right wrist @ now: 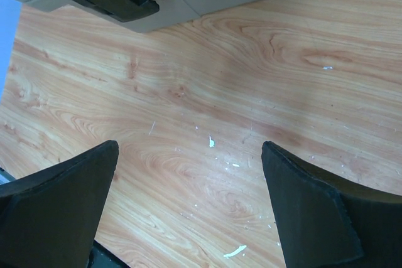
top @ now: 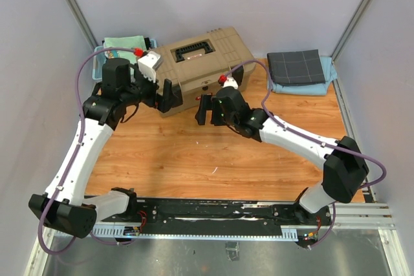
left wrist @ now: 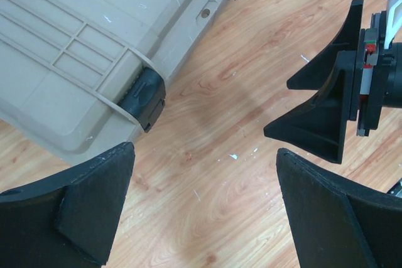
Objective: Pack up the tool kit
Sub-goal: Reset both arms
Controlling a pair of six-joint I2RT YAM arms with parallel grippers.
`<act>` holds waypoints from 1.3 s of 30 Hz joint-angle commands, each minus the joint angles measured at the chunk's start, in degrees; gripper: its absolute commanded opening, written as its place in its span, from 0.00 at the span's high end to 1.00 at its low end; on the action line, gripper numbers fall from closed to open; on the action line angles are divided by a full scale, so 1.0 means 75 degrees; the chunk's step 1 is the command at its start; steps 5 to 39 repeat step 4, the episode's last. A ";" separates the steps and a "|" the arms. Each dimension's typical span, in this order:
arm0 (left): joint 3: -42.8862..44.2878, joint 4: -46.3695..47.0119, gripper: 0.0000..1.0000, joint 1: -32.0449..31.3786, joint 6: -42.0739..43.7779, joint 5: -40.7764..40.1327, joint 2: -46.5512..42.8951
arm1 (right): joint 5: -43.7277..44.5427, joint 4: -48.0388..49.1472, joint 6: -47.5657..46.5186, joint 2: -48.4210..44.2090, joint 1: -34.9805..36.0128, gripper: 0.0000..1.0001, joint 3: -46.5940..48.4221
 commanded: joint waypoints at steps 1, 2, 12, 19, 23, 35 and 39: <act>-0.0048 0.0112 0.01 -0.0009 -0.0172 0.0135 -0.0181 | -0.0119 0.0040 0.0047 -0.0017 -0.0061 0.02 -0.0250; -0.0061 0.0105 0.01 -0.0009 -0.0172 0.0144 -0.0202 | -0.0165 0.0108 0.0030 -0.0010 -0.0061 0.02 -0.0312; -0.0121 0.0110 0.01 -0.0009 -0.0180 0.0124 -0.0233 | -0.0197 0.0202 0.0068 0.0002 -0.0053 0.02 -0.0371; -0.0121 0.0110 0.01 -0.0009 -0.0180 0.0124 -0.0233 | -0.0197 0.0202 0.0068 0.0002 -0.0053 0.02 -0.0371; -0.0121 0.0110 0.01 -0.0009 -0.0180 0.0124 -0.0233 | -0.0197 0.0202 0.0068 0.0002 -0.0053 0.02 -0.0371; -0.0121 0.0110 0.01 -0.0009 -0.0180 0.0124 -0.0233 | -0.0197 0.0202 0.0068 0.0002 -0.0053 0.02 -0.0371; -0.0121 0.0110 0.01 -0.0009 -0.0180 0.0124 -0.0233 | -0.0197 0.0202 0.0068 0.0002 -0.0053 0.02 -0.0371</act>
